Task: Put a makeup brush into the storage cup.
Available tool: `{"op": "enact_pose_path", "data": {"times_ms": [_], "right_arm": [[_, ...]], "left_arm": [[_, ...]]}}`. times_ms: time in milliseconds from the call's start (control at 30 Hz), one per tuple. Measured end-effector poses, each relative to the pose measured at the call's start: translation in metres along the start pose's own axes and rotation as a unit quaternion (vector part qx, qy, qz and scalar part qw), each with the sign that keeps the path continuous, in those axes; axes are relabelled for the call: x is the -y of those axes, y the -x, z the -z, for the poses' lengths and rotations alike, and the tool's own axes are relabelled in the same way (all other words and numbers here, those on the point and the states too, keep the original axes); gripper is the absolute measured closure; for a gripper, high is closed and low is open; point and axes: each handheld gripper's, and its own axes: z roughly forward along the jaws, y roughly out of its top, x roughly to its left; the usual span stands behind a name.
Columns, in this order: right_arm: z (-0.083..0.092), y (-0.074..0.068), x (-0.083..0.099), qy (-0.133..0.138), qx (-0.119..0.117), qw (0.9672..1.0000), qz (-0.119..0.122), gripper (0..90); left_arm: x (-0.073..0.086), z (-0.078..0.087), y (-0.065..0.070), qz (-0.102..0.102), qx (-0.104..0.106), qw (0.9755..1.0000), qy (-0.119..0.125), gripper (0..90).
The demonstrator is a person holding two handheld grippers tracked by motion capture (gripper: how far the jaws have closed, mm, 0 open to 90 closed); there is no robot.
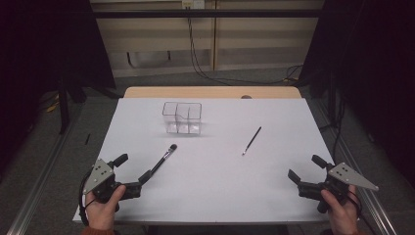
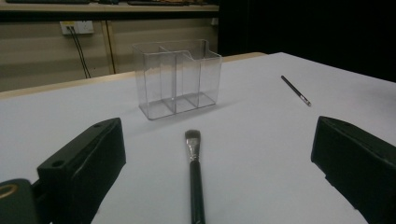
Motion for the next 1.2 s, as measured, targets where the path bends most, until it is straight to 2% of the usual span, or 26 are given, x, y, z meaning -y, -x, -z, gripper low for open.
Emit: {"op": "enact_pose_path", "data": {"times_ms": [333,433,500,533,633,733,800,1033,1200], "right_arm": [[-0.002,-0.001,0.000,-0.002,-0.013,0.9999,0.001,0.0],[-0.003,-0.003,0.000,-0.005,-0.019,0.9998,0.007,0.0],[-0.004,-0.004,0.000,-0.006,-0.020,0.9997,0.012,0.0],[-0.004,-0.004,0.000,-0.007,-0.021,0.9997,0.013,0.0],[-0.004,-0.006,0.000,-0.008,-0.024,0.9996,0.013,0.0],[-0.001,-0.006,0.000,-0.008,-0.029,0.9994,0.019,0.0],[-0.001,-0.007,-0.001,-0.006,-0.026,0.9996,0.013,0.0],[-0.002,-0.006,-0.001,-0.005,-0.027,0.9996,0.009,0.0],[0.000,-0.004,0.000,-0.007,-0.025,0.9996,0.009,0.0]], "left_arm": [[0.000,0.001,0.005,-0.010,0.010,0.9999,-0.007,3.1],[0.000,0.000,0.006,-0.007,0.015,0.9999,-0.005,1.5],[-0.002,0.000,0.010,-0.025,0.012,0.9996,-0.003,1.3],[-0.003,-0.001,0.011,-0.026,0.014,0.9995,-0.005,0.9],[-0.003,-0.002,0.013,-0.022,0.015,0.9996,-0.004,1.2],[-0.005,-0.005,0.013,-0.025,0.013,0.9995,-0.014,2.1],[-0.005,-0.007,0.010,-0.009,0.018,0.9998,-0.010,2.1],[-0.013,-0.011,0.007,-0.012,0.023,0.9997,0.002,3.2],[-0.020,-0.016,0.005,-0.009,0.023,0.9997,-0.004,2.7]]}}
